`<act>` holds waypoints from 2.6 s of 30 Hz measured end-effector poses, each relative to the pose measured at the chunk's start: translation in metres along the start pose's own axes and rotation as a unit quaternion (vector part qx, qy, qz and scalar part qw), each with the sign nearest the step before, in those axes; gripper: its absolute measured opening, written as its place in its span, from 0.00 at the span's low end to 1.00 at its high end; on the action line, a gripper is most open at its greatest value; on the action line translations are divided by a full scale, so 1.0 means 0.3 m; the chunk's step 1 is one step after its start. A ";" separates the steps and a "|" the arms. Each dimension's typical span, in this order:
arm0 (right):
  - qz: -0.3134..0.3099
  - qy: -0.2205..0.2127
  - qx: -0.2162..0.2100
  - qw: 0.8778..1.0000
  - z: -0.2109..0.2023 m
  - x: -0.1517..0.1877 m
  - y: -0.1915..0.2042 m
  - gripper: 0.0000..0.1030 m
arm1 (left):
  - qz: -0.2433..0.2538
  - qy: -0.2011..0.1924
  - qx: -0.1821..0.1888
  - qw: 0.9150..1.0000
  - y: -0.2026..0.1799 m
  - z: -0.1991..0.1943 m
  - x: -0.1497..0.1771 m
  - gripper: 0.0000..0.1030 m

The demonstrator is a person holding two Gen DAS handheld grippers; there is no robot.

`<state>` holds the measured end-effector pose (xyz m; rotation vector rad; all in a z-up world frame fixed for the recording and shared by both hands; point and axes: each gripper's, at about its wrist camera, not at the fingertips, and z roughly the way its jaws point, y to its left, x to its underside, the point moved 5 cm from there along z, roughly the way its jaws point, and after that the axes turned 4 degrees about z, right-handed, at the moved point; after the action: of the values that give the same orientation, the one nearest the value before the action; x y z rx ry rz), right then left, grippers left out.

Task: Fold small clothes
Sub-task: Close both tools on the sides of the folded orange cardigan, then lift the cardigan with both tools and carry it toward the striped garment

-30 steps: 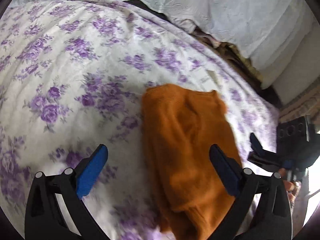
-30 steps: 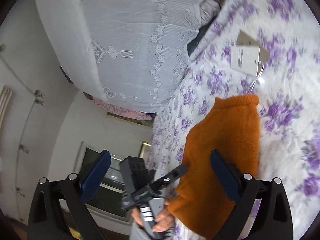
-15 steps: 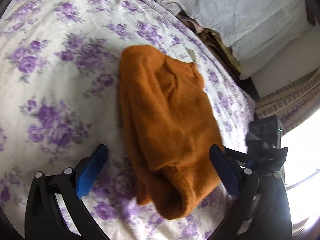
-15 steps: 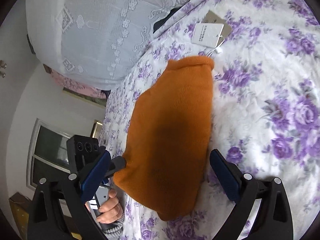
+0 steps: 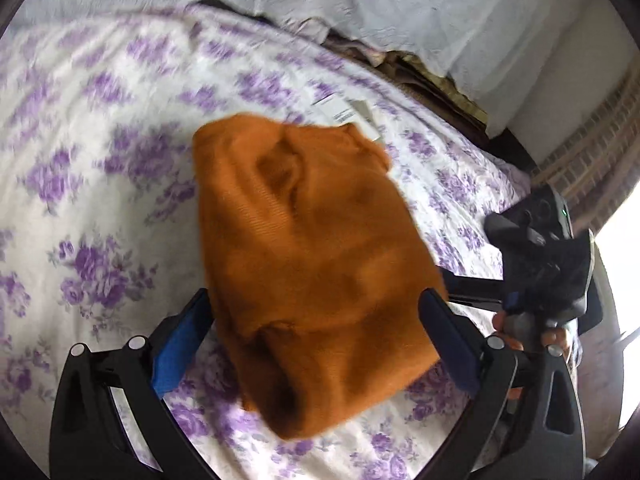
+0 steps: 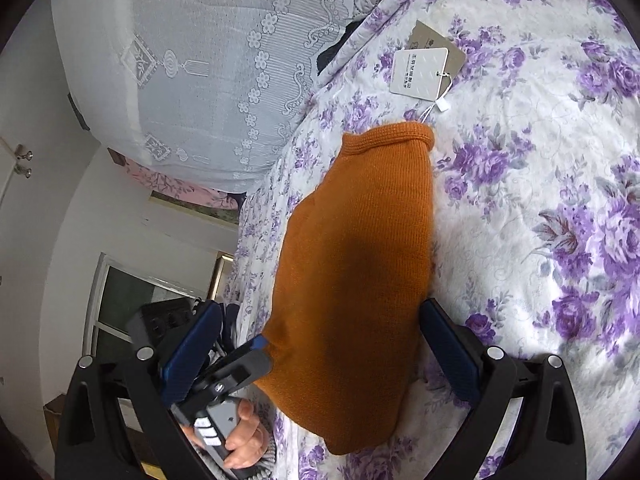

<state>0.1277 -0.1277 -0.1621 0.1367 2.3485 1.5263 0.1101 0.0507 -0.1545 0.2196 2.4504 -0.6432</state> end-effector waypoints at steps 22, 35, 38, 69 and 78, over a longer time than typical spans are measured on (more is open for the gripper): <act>0.001 -0.002 -0.003 1.000 -0.006 0.004 0.002 0.97 | 0.091 -0.011 -0.081 0.993 -0.078 -0.002 0.010 0.95; 0.008 0.002 -0.010 1.000 -0.007 0.002 -0.001 0.97 | -0.184 0.023 0.186 0.965 0.225 0.009 -0.011 0.95; 0.008 0.003 -0.011 1.000 -0.008 0.002 -0.003 0.97 | -0.161 0.048 0.193 0.967 0.170 0.029 0.003 0.95; -0.117 0.004 0.113 0.987 0.176 0.012 0.099 0.93 | -0.052 0.014 0.102 0.993 0.038 0.033 -0.022 0.77; -0.121 0.026 0.065 0.990 0.101 0.171 0.194 0.93 | -0.013 -0.002 0.095 0.995 -0.059 -0.117 0.093 0.77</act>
<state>0.0835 -0.0637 -0.1323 -0.1545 2.4015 1.2778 0.0645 0.0529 -0.1387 0.2612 2.3916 -0.8884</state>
